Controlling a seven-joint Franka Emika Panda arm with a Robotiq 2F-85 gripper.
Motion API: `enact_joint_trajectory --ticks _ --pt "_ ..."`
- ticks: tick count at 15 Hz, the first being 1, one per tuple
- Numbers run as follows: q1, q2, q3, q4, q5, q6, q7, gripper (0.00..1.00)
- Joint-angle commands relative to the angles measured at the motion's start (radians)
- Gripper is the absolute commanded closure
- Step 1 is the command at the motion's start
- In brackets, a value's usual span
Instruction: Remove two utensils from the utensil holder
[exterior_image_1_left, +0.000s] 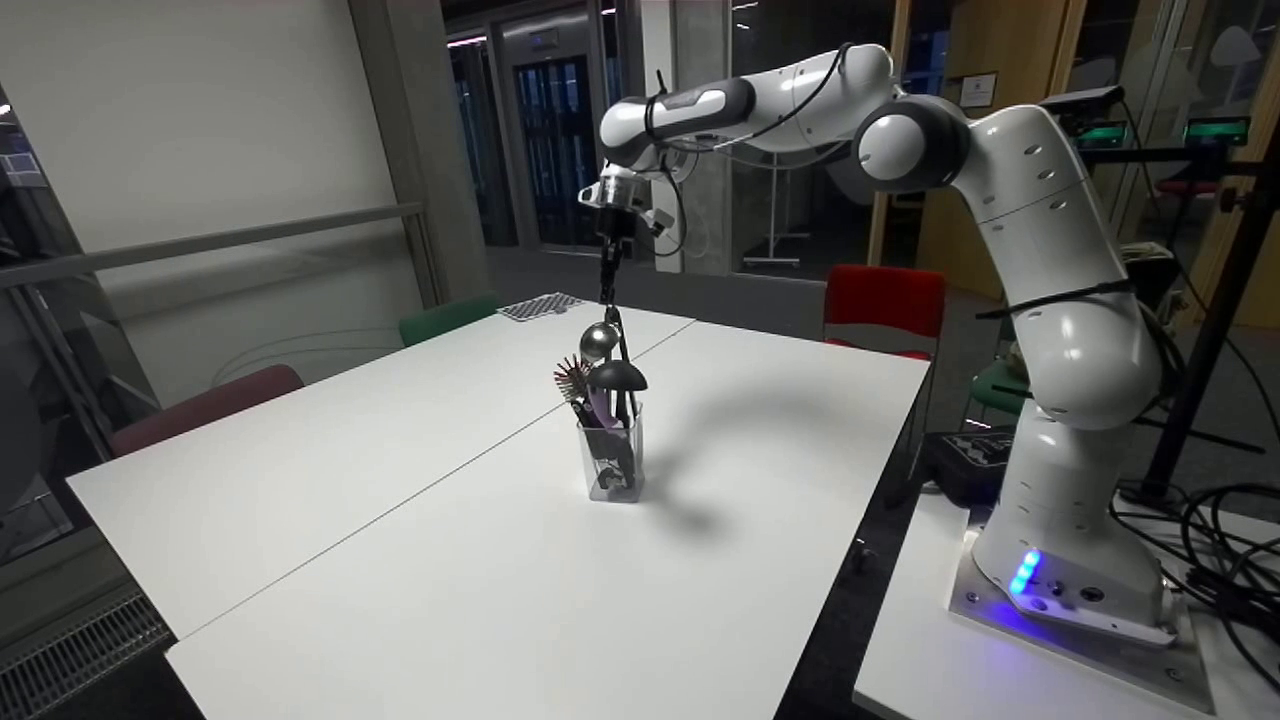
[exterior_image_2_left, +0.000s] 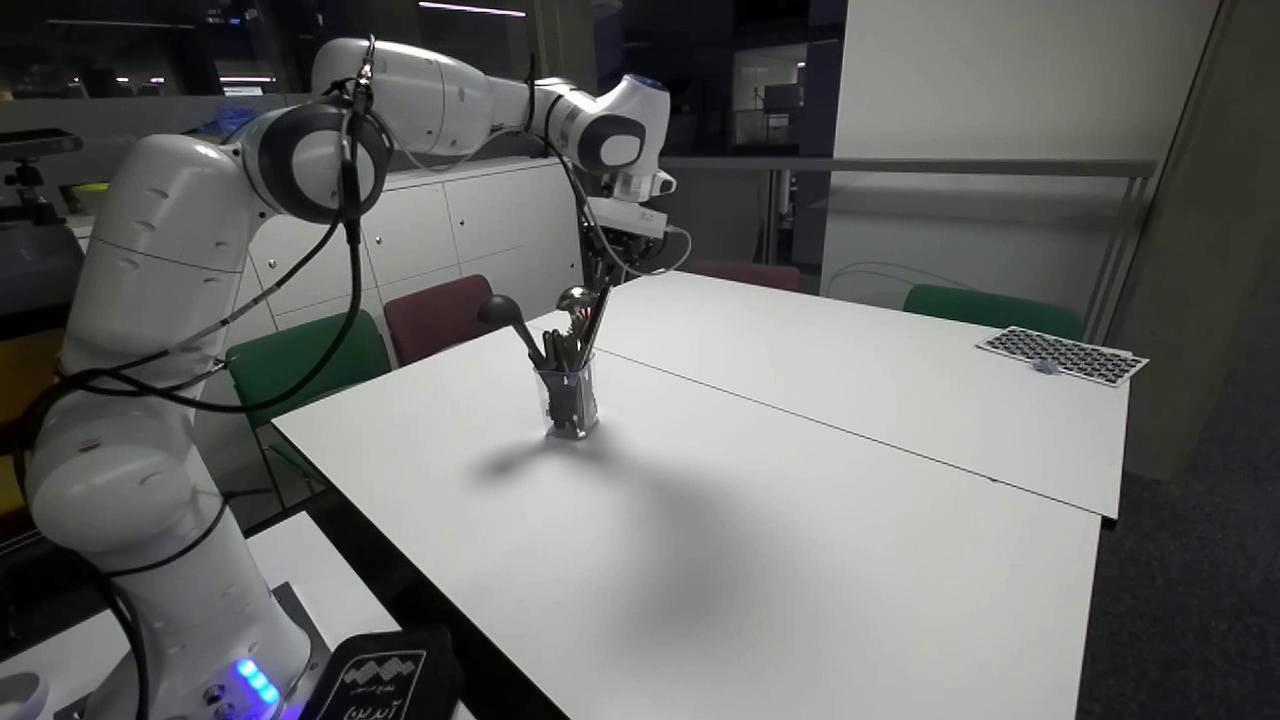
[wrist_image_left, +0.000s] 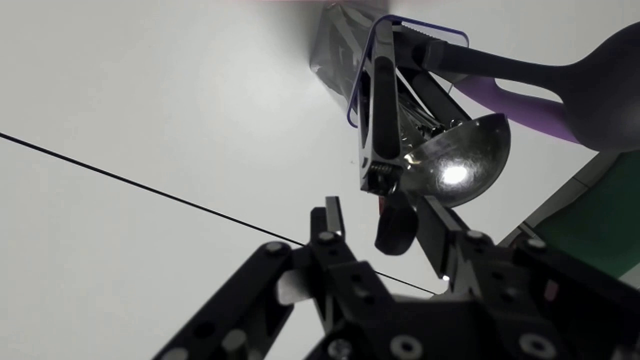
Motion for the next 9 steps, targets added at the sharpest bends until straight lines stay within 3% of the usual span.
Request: enact_joint_trajectory --ticks 1,3,9 --pt "-0.026 0.012 0.024 0.045 -0.013 -0.05 -0.007 0.85" --pt "-0.026 0.01 0.024 0.042 -0.012 -0.051 -0.006 0.99" --pt "-0.011 -0.022 0.01 0.05 -0.049 -0.118 0.048 0.97"
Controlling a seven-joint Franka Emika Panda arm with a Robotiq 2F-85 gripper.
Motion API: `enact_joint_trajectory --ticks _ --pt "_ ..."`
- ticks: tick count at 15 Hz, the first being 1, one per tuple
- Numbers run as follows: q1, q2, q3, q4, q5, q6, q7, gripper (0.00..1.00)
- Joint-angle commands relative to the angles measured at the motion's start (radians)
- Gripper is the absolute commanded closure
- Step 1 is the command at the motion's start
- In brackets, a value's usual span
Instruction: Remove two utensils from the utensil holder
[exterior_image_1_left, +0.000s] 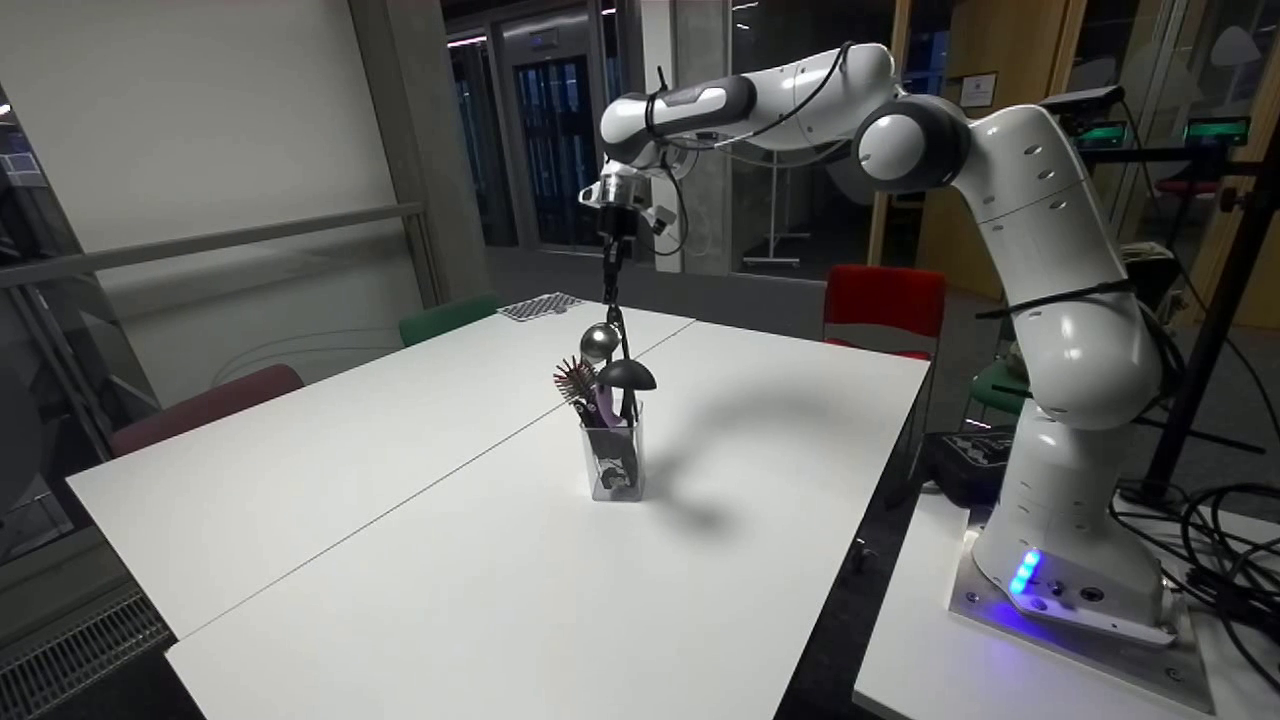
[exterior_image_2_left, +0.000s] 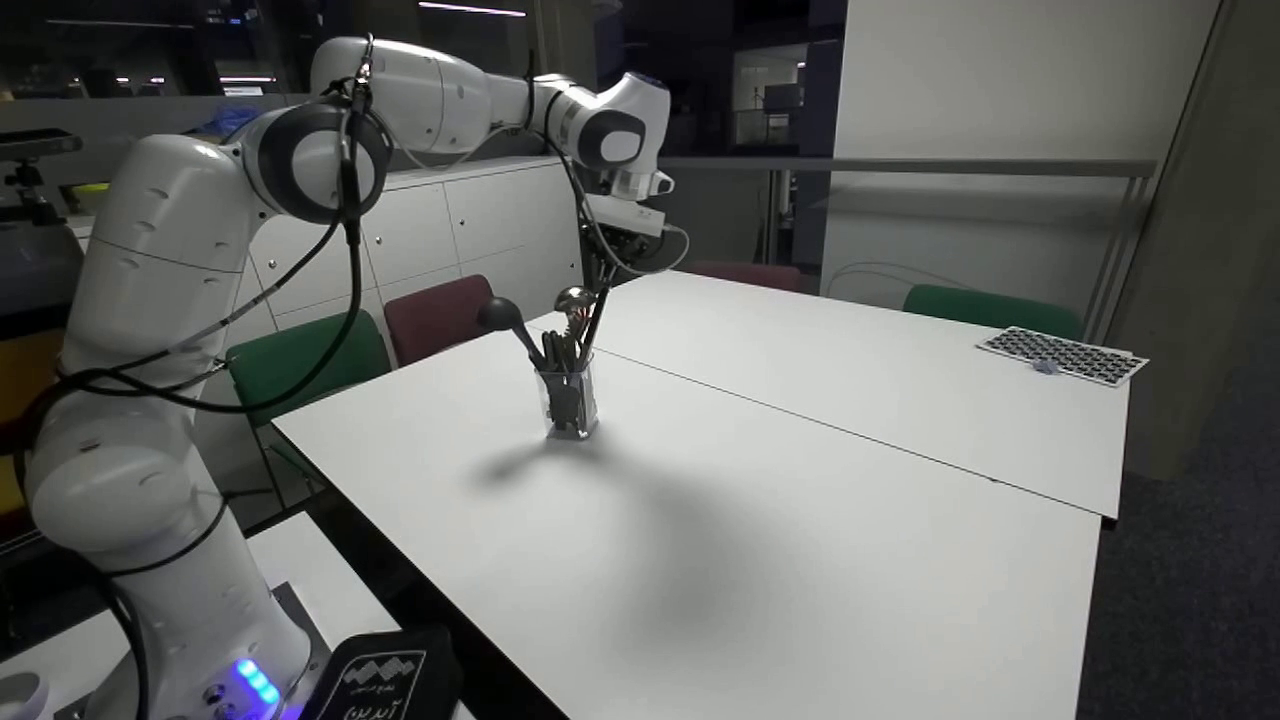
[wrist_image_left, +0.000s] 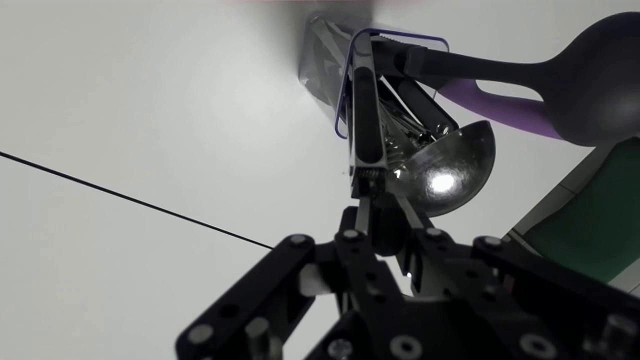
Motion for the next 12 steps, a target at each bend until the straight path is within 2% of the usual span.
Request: enact_joint_trajectory --ticks 1,12 --pt "-0.006 -0.03 0.007 0.04 -0.056 -0.076 0.047 0.97" --pt "0.059 -0.121 -0.01 0.112 -0.173 -0.161 0.11 0.97"
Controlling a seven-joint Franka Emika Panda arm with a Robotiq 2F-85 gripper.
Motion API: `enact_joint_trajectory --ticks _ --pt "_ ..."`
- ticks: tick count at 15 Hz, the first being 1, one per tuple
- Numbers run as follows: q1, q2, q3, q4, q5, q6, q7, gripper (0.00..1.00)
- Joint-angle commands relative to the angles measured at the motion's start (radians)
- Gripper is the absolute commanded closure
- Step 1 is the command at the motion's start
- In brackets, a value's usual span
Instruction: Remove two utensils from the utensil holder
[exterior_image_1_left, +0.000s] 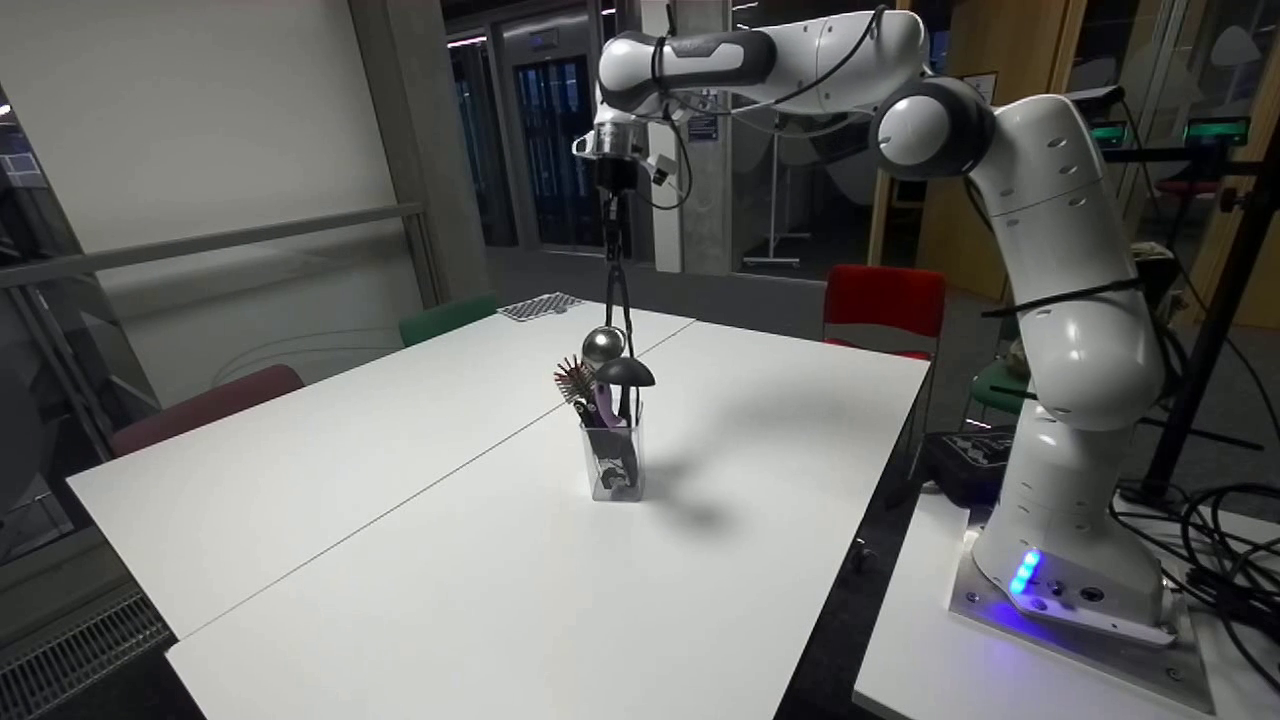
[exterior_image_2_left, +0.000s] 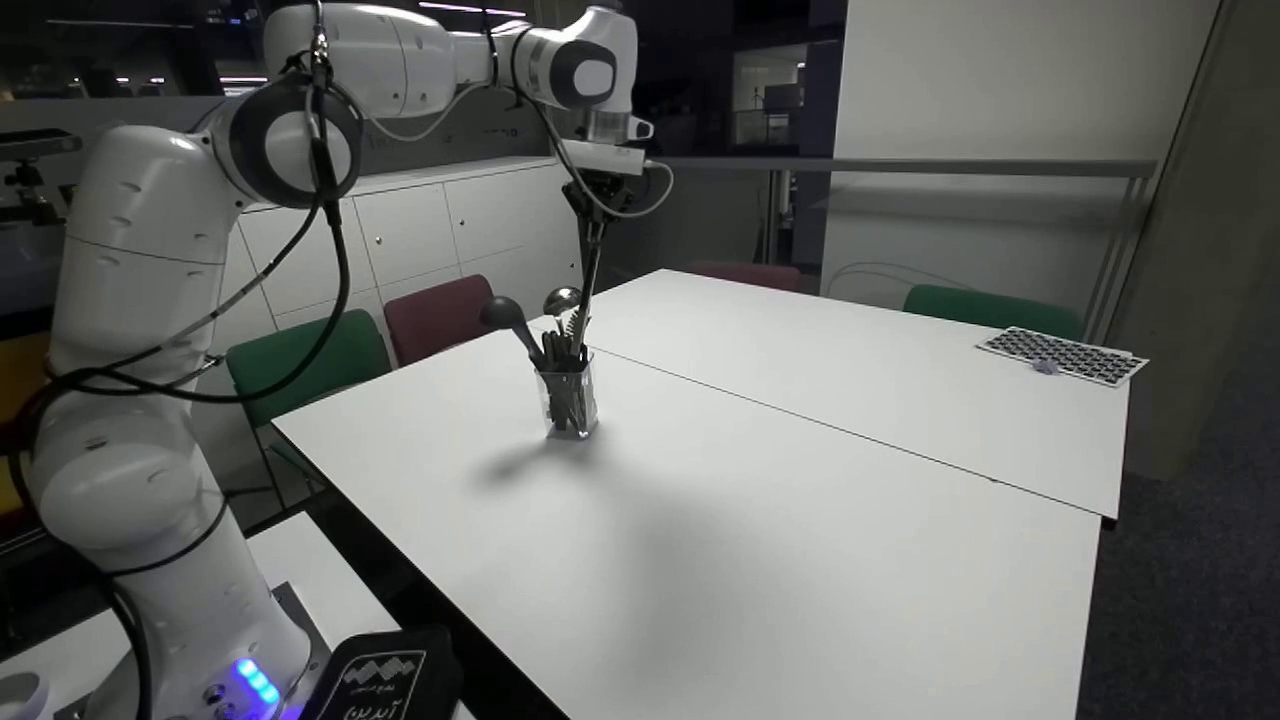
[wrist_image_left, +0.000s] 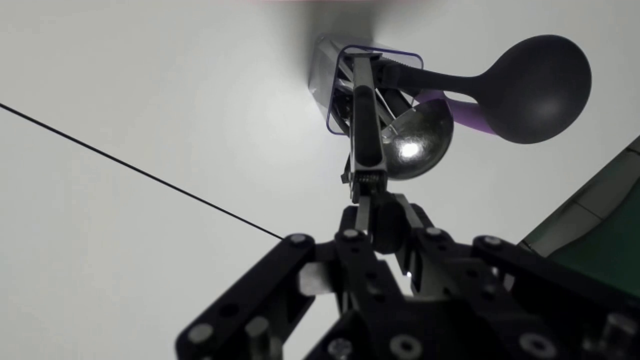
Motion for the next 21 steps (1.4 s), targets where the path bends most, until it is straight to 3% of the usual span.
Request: enact_joint_trajectory --ticks 1,15,21 --pt "0.018 -0.052 -0.01 0.016 -0.053 -0.042 0.028 0.97" --pt "-0.001 -0.174 -0.045 -0.044 -0.091 -0.01 0.104 0.97" --pt "-0.058 -0.152 -0.066 -0.135 0.095 0.072 0.136 0.97"
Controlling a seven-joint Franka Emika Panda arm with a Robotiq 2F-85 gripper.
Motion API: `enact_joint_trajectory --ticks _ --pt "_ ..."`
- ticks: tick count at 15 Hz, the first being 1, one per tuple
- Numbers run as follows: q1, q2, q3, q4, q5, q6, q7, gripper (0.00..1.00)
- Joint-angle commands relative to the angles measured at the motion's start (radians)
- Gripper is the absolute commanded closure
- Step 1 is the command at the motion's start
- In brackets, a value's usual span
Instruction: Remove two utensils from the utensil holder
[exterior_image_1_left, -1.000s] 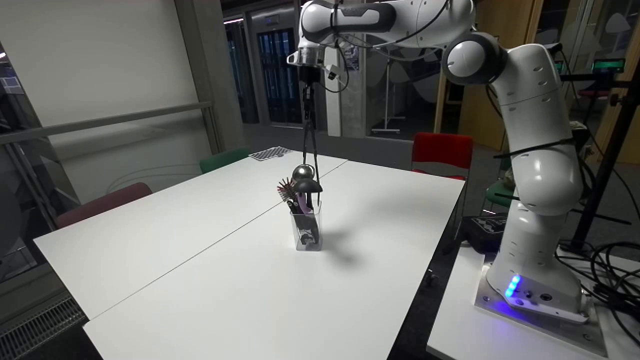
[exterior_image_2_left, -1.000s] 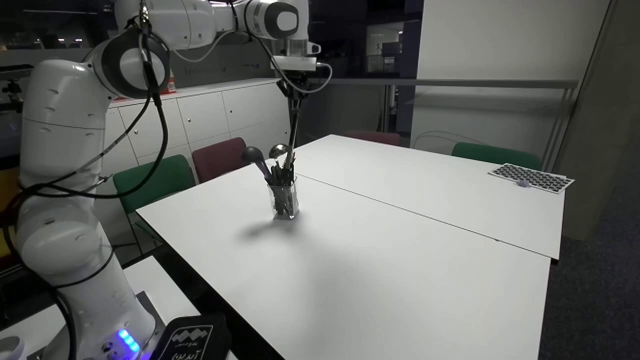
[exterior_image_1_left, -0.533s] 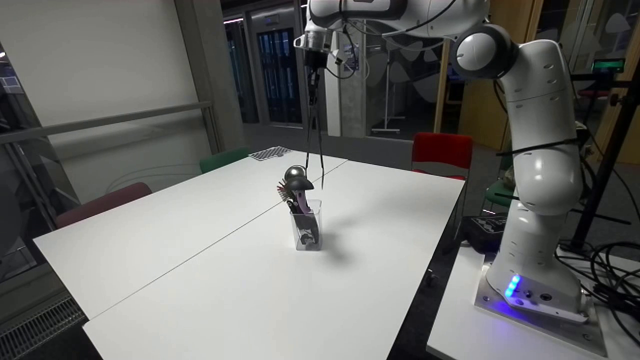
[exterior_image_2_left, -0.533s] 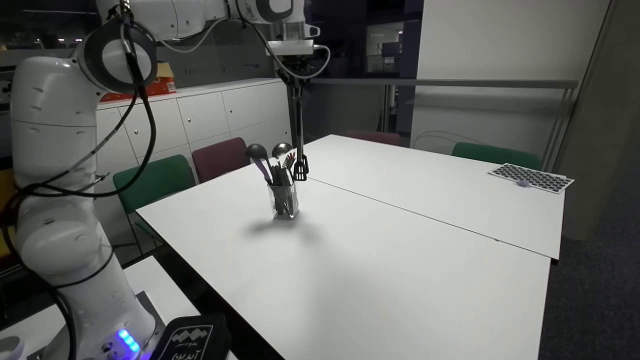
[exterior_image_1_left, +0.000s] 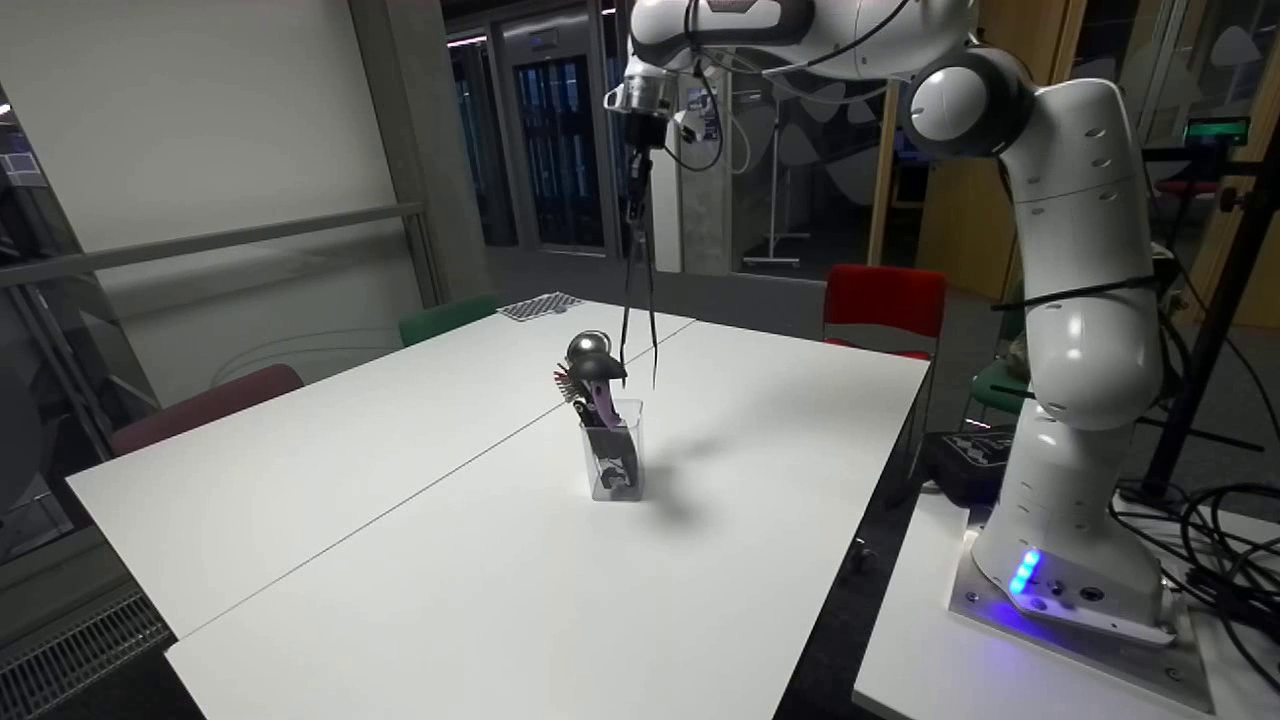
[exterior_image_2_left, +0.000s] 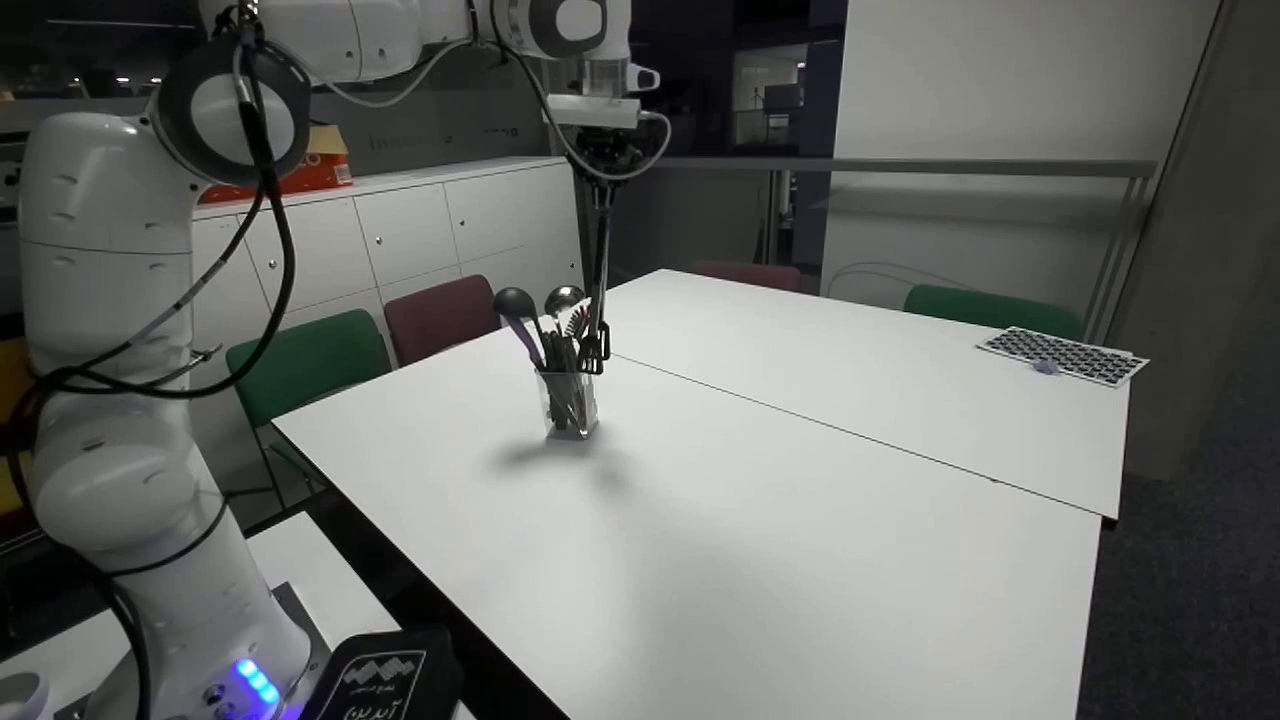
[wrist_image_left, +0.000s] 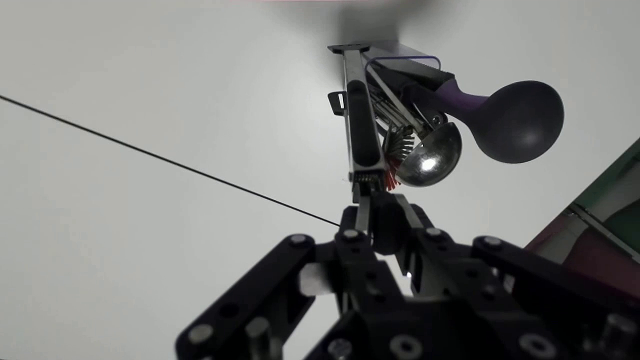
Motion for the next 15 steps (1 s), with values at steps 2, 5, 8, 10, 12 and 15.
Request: enact_joint_trajectory --ticks 2,5,8,10,12,15 --pt "-0.038 -0.043 -0.021 -0.156 0.134 0.189 0.087 0.97" --pt "-0.014 -0.062 -0.054 -0.238 0.068 0.311 0.22 0.97" --pt "-0.003 -0.079 -0.07 -0.314 0.021 0.383 0.379 0.97" --pt "-0.016 -0.085 -0.059 -0.358 0.024 0.412 0.484 0.97" --pt "-0.022 -0.09 -0.062 -0.402 0.049 0.444 0.572 0.97" --pt "-0.028 -0.097 -0.068 -0.462 0.078 0.487 0.696 0.97"
